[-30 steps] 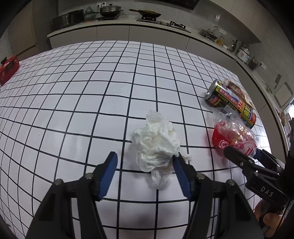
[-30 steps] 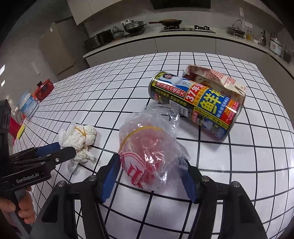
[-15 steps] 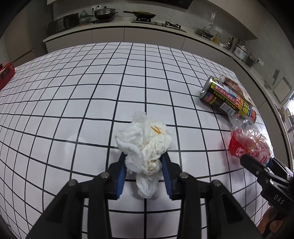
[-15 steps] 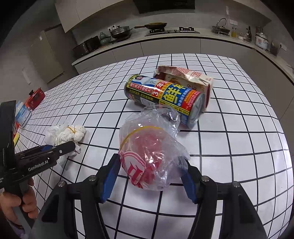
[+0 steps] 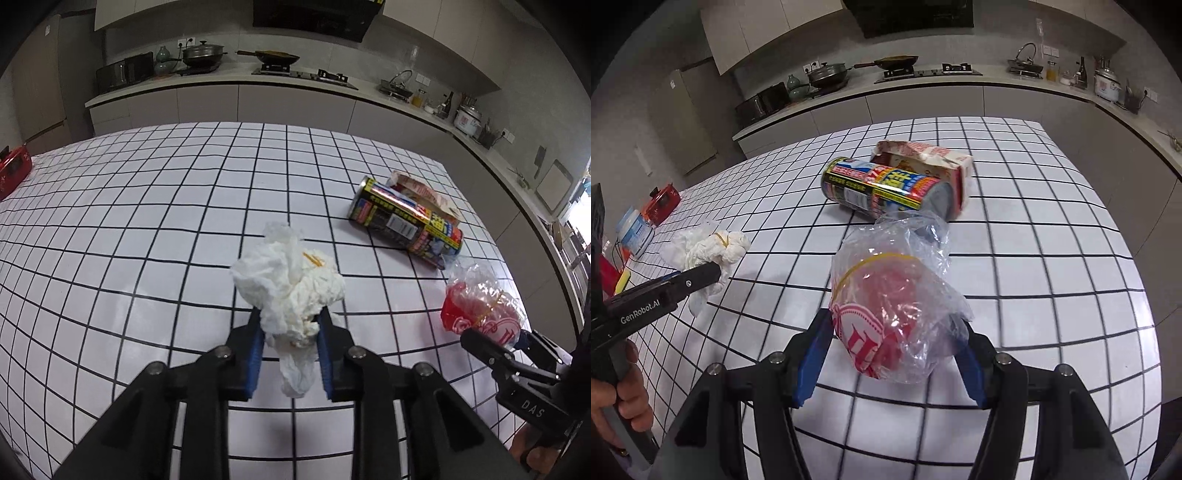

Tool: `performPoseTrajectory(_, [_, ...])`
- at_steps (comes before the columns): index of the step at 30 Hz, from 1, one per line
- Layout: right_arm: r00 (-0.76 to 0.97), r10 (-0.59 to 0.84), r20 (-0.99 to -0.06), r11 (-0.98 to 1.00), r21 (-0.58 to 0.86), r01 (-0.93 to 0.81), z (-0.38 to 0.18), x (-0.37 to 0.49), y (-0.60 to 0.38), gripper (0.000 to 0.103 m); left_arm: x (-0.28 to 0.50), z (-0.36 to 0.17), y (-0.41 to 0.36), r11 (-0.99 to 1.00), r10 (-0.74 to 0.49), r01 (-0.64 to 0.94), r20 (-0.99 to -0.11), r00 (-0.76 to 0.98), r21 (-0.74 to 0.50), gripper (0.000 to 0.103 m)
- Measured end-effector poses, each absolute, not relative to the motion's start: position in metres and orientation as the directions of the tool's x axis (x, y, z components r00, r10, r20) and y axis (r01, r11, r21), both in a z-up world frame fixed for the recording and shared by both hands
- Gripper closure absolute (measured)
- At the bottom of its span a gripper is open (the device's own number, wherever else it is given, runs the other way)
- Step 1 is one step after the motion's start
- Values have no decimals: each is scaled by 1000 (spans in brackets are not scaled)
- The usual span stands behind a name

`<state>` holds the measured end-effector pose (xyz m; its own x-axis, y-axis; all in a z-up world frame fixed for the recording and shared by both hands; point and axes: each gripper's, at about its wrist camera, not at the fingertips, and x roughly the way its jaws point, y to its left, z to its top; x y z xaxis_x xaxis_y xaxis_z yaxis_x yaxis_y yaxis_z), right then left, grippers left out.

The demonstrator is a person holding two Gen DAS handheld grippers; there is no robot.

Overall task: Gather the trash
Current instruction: 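Carry the tissues and plastic bag over the bucket and release both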

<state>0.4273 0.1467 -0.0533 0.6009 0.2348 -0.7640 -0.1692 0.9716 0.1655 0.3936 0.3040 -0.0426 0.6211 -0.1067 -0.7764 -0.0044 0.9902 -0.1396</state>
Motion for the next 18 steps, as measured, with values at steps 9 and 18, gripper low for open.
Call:
performPoseTrajectory(9, [623, 240, -745, 971, 185, -153, -48, 403, 106, 38, 372, -48, 275, 990, -111, 0, -788, 605, -139, 76])
performPoseTrajectory(18, [660, 123, -741, 983, 182, 21, -45, 381, 66, 38, 368, -30, 239, 974, -223, 171, -755, 617, -148, 76])
